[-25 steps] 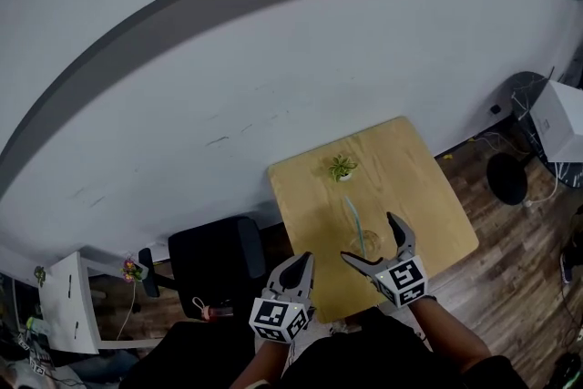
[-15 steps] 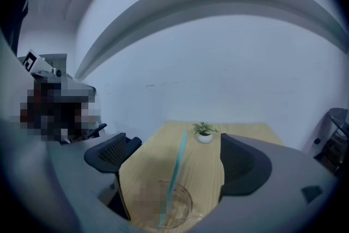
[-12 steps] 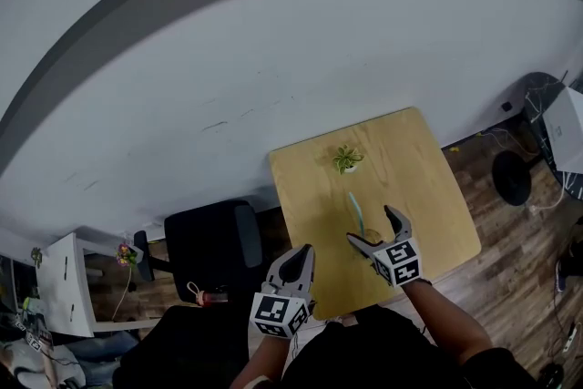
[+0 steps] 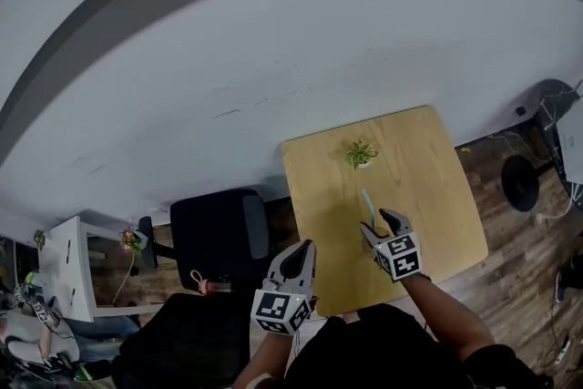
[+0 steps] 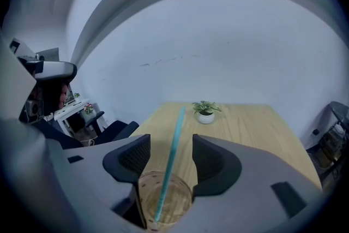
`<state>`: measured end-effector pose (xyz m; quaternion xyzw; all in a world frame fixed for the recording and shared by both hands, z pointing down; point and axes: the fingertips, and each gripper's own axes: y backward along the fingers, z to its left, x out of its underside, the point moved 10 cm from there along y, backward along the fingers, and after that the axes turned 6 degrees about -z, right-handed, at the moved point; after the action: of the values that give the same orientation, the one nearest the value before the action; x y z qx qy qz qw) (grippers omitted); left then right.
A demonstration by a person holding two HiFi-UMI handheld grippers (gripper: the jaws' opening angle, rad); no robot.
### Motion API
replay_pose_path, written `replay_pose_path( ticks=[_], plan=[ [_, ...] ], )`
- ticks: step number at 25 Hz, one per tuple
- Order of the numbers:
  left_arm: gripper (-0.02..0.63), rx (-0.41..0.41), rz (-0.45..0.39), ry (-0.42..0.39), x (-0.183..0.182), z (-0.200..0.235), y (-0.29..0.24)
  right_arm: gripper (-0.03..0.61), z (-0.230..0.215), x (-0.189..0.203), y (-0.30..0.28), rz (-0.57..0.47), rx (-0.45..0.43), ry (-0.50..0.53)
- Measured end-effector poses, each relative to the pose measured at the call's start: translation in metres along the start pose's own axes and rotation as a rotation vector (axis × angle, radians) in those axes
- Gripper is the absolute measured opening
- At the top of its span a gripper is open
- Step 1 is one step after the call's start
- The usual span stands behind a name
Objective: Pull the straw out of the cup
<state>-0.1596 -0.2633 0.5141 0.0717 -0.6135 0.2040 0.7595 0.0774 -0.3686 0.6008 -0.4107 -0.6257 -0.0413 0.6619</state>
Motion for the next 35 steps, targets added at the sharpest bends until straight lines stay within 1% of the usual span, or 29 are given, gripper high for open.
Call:
replay_pose_path(
  ticks=[4,9,15,19,26,30,35],
  plan=[
    [0.018,-0.007,-0.003,0.006,0.000,0.001,0.001,0.214,0.000,0.004,-0.001,0.020,0.012,-0.001],
    [0.018,-0.010,-0.008,0.003,-0.002,0.004,0.006,0.161,-0.001,0.011,-0.003,0.048,-0.009,-0.039],
    [0.018,-0.025,-0.009,0.015,0.001,0.006,0.011,0.070,0.000,0.011,-0.001,0.065,-0.001,-0.003],
    [0.018,-0.017,-0.015,0.024,0.001,0.006,0.012,0.054,-0.002,0.011,-0.002,0.075,0.008,0.007],
    [0.018,-0.017,-0.025,0.026,-0.001,0.009,0.017,0.052,0.003,0.004,0.005,0.048,0.023,0.009],
    [0.018,-0.006,-0.023,0.027,0.001,0.009,0.020,0.052,0.001,0.001,0.010,0.011,0.041,0.008],
    [0.018,0.026,-0.025,0.028,-0.001,0.004,0.018,0.052,0.001,-0.014,0.023,-0.052,0.056,-0.018]
  ],
)
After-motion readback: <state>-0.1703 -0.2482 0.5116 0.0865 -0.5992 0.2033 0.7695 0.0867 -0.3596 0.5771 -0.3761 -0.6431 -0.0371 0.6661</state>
